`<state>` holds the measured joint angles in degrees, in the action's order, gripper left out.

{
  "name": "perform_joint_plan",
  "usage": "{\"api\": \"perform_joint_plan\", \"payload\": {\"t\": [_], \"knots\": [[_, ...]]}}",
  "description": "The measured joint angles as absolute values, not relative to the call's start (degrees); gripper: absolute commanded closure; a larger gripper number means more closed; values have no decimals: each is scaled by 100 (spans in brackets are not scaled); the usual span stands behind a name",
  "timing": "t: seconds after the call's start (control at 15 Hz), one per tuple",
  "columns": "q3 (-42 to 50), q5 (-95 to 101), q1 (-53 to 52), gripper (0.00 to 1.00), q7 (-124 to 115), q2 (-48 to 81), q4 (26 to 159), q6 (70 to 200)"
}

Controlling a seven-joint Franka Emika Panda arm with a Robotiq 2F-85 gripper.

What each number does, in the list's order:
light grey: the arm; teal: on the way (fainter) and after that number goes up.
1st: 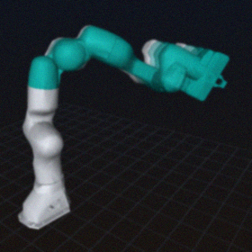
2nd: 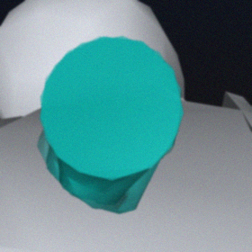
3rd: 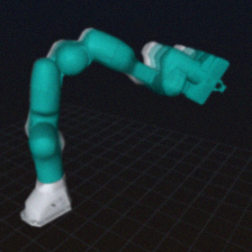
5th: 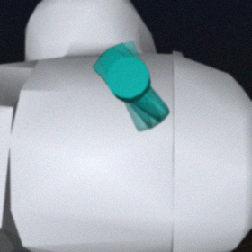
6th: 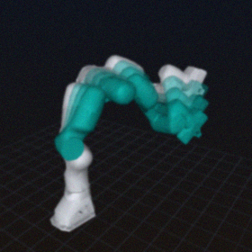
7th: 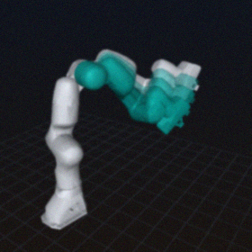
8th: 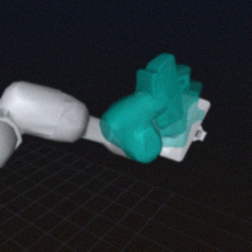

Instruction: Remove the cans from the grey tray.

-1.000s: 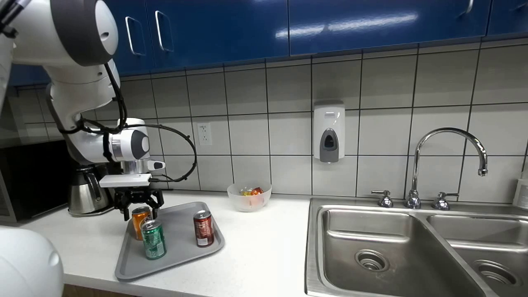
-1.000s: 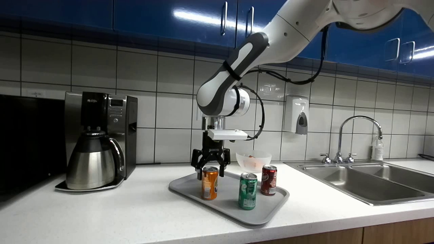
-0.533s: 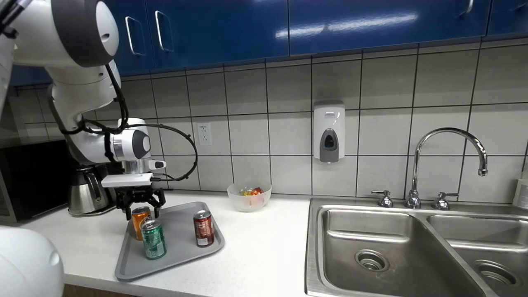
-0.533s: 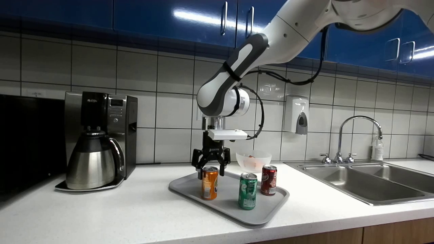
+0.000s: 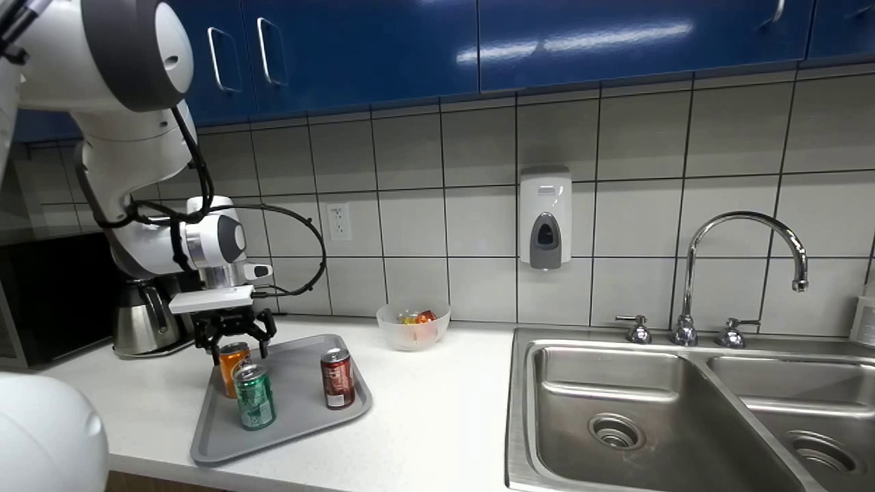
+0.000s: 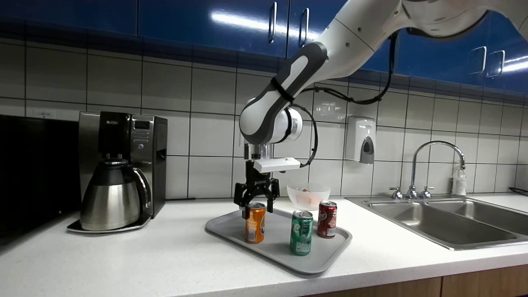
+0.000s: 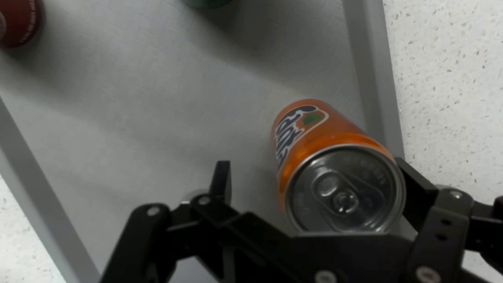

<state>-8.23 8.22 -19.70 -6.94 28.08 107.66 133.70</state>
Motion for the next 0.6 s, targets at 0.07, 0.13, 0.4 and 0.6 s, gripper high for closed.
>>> {"api": "perform_joint_plan", "payload": {"t": [0.07, 0.13, 0.4, 0.6], "knots": [[-823, 835, -1977, 0, -696, 2809, 10768, 13373], [-823, 836, -1986, 0, -696, 2809, 10770, 13376], [-827, 836, -2030, 0, -700, 2810, 10784, 13378], [-828, 836, -2054, 26, -709, 2810, 10795, 13378]]}}
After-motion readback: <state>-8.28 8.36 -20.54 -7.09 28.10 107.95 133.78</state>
